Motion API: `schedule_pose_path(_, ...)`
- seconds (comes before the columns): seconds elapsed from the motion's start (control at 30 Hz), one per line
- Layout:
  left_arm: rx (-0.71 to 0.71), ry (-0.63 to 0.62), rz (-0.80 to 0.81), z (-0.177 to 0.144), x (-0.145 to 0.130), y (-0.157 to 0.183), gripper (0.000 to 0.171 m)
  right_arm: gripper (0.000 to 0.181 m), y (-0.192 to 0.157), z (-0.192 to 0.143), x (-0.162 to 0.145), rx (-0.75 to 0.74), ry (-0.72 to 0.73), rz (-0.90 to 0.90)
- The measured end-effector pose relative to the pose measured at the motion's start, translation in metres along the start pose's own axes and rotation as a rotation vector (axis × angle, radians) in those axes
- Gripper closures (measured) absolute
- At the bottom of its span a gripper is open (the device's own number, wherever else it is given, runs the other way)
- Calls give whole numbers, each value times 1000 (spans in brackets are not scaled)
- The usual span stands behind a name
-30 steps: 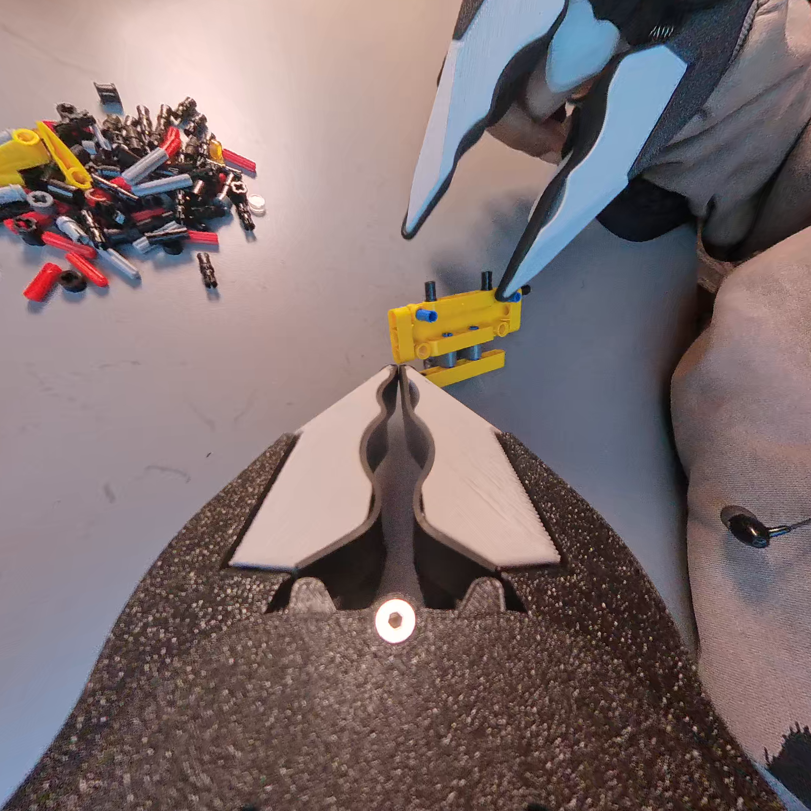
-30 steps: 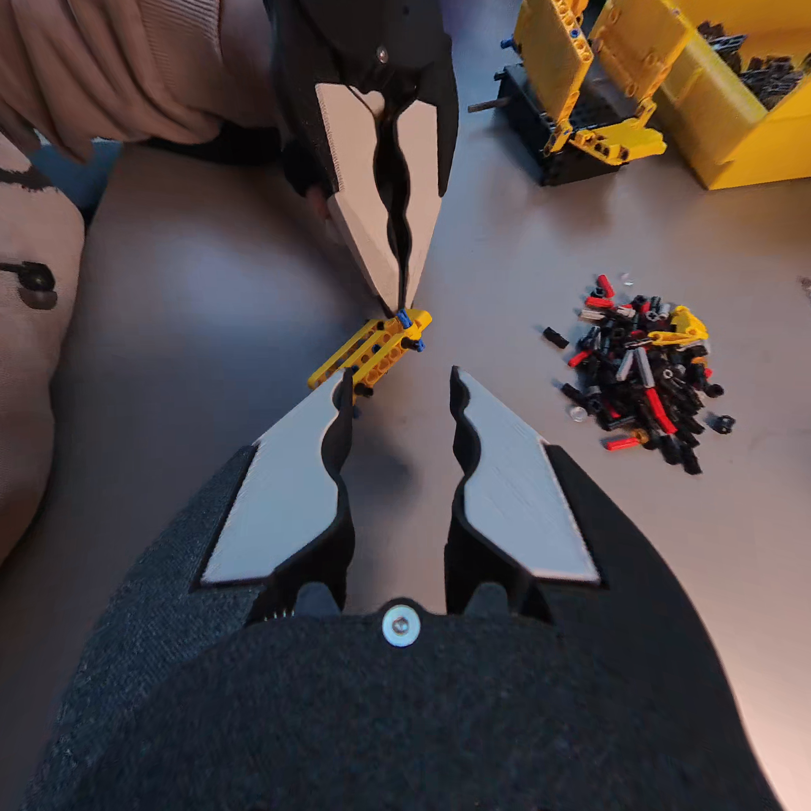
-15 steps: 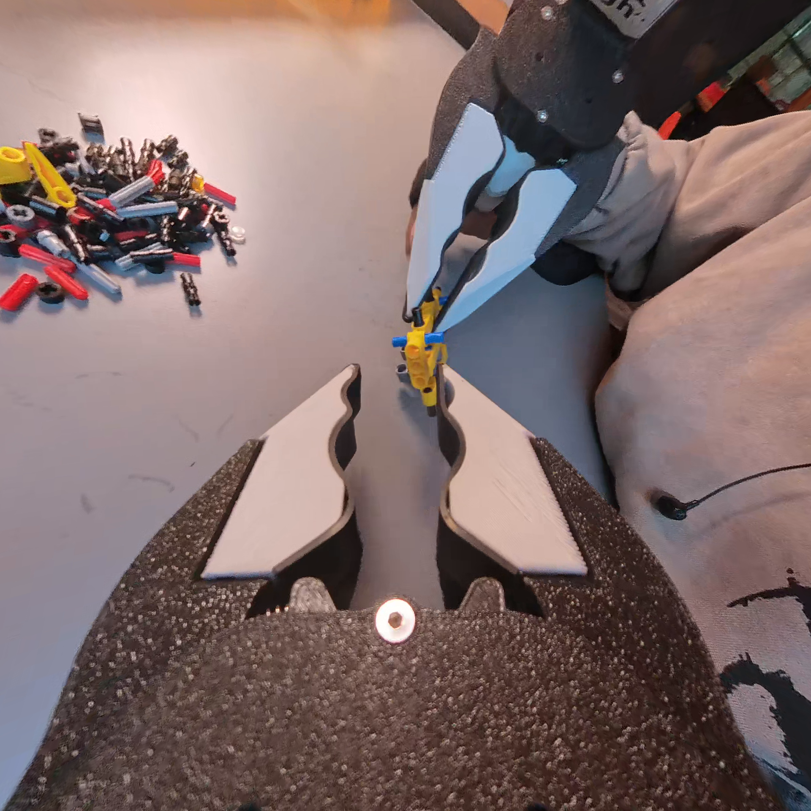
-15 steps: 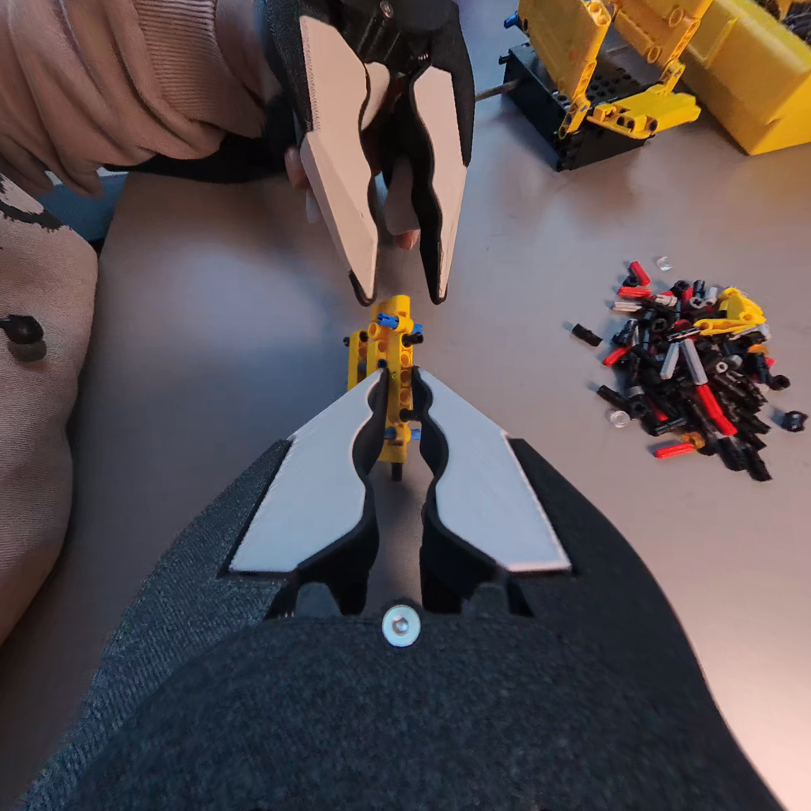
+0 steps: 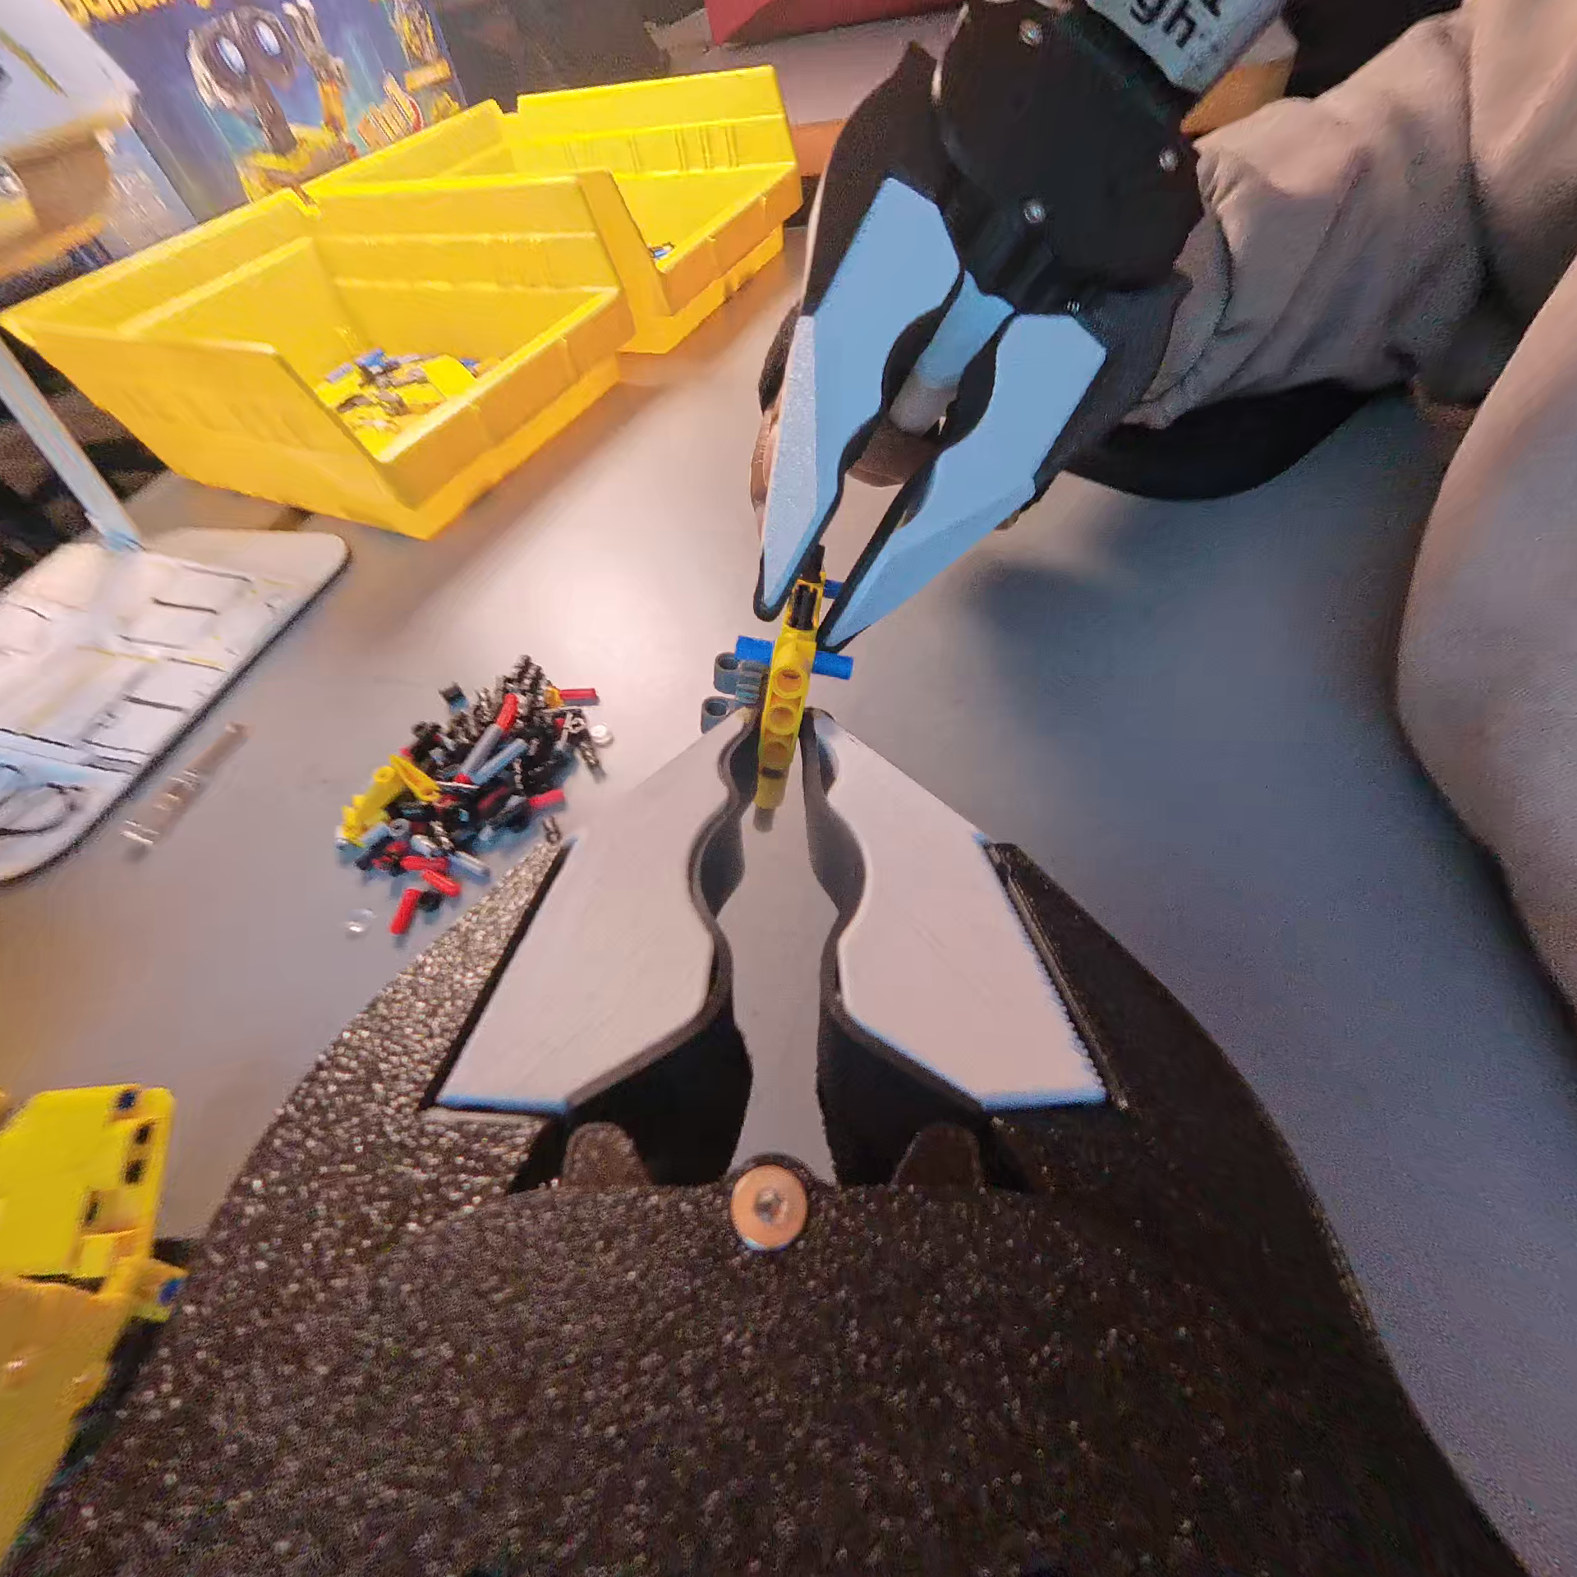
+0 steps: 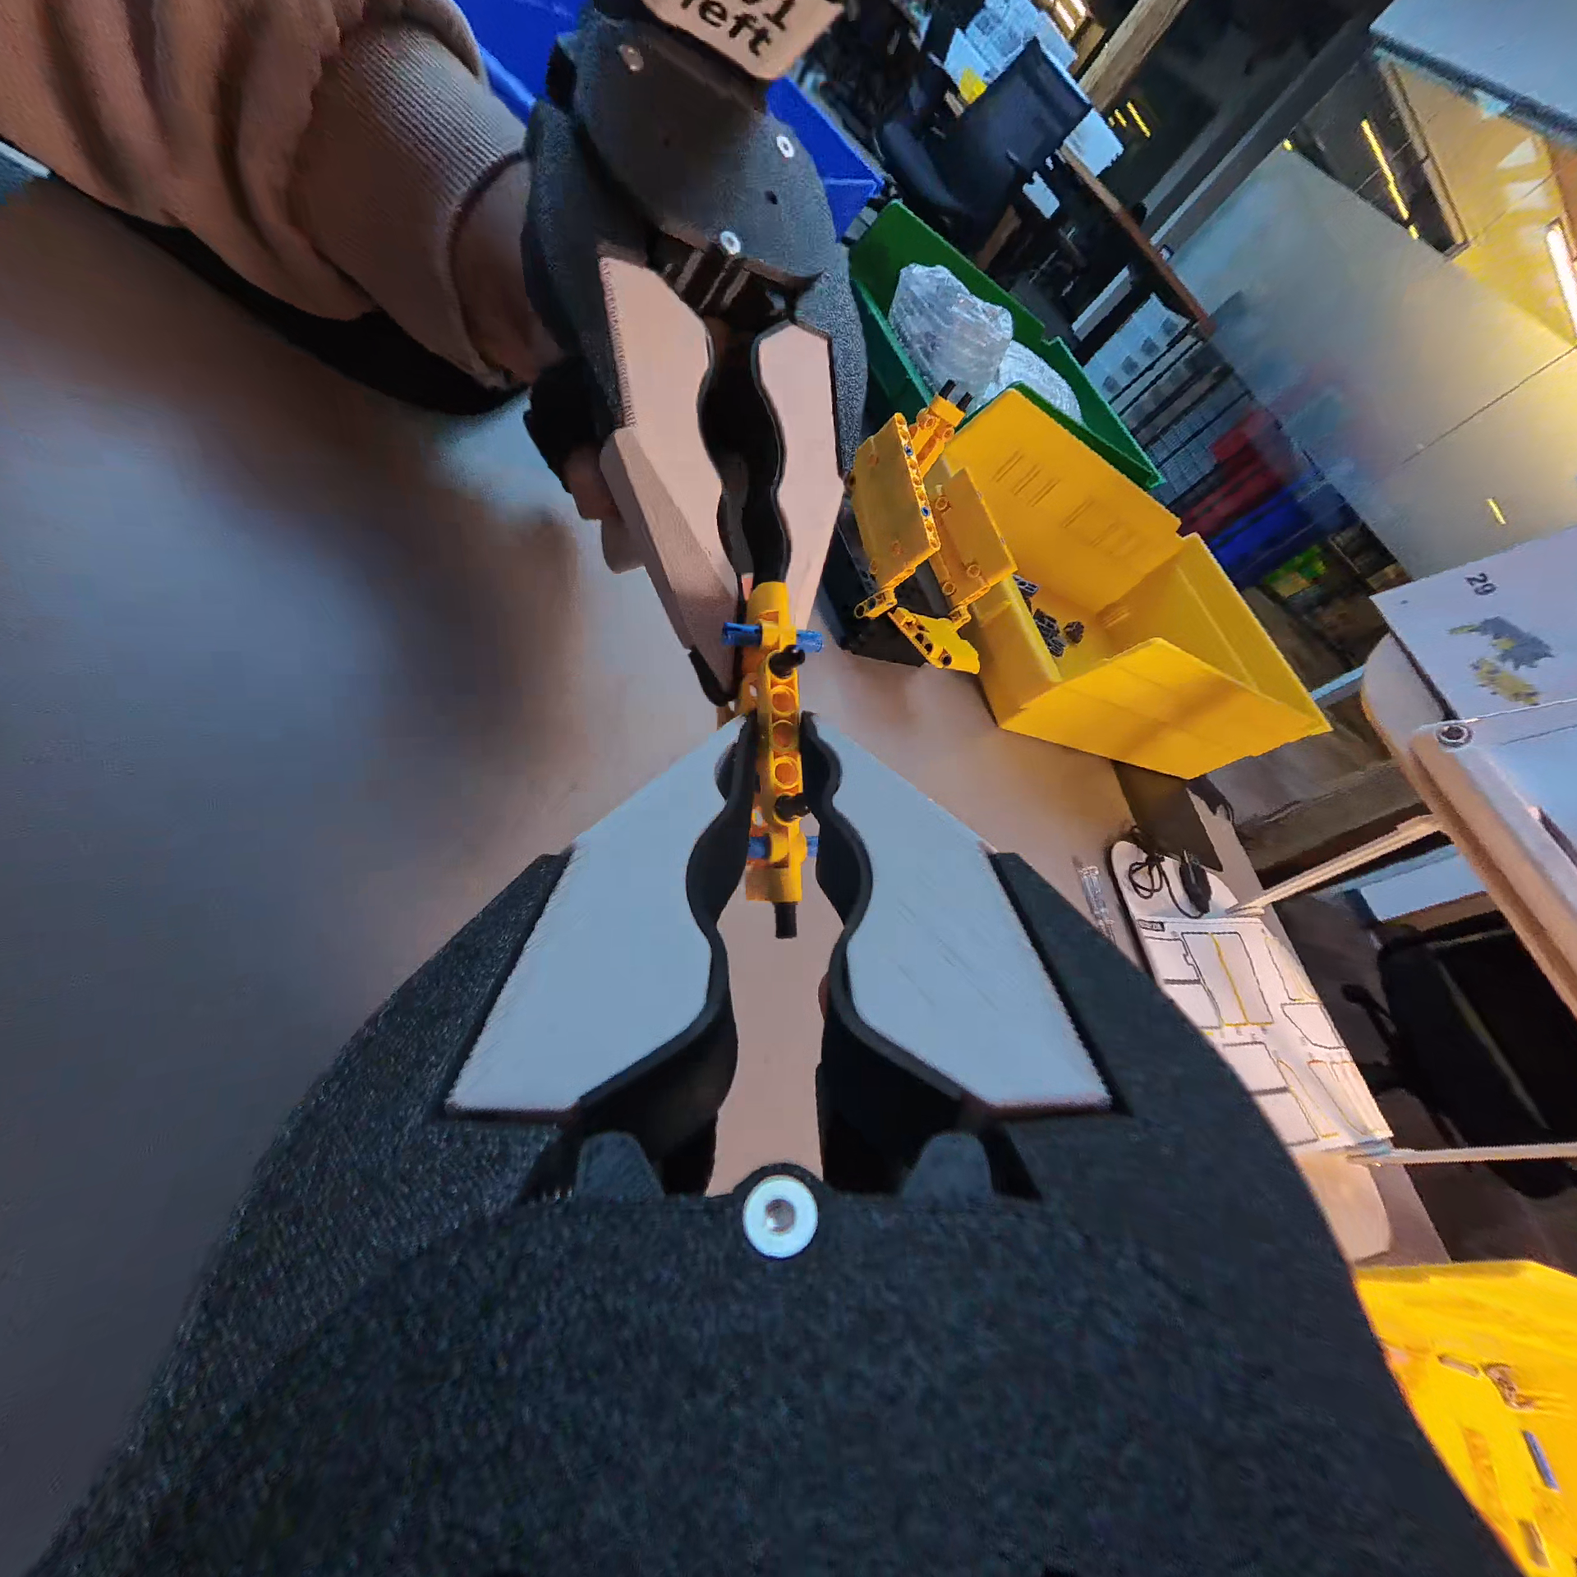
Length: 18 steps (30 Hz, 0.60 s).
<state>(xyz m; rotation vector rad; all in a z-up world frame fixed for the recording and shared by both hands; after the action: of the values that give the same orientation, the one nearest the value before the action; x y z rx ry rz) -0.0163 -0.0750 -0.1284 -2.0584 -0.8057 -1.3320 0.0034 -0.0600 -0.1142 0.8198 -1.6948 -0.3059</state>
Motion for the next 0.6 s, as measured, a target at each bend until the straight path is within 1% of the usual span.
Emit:
schedule_pose_path(0.1,73,-3,111,-1,4,-1,164,170,2,-3,4,13,44,73)
schedule_pose_path(0.23,183,4,208,-5,9,-11,164,165,9,-6,8,-22,62,76)
schedule_pose_path(0.3,238,4,268,-8,10,-15,164,164,9,-7,11,-13,78,96)
schedule_pose_path(0.4,280,-8,353,-8,11,-15,164,163,10,-8,15,5,109,151)
schedule_pose_path(0.6,342,-21,411,-7,13,-17,164,163,11,-6,13,-20,78,145)
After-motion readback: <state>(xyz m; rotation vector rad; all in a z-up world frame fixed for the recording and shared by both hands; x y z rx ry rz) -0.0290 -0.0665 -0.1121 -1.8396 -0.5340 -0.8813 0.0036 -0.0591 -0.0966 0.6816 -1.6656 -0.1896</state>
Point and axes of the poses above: each gripper's, where its closed fingertips meet, z out along the fingers, x out of its top, y = z × x across the jaws, the point moved 1 cm from there along -z, back along the fingers, and after that the axes turned 2 degrees about -z, right-handed, at the moved point
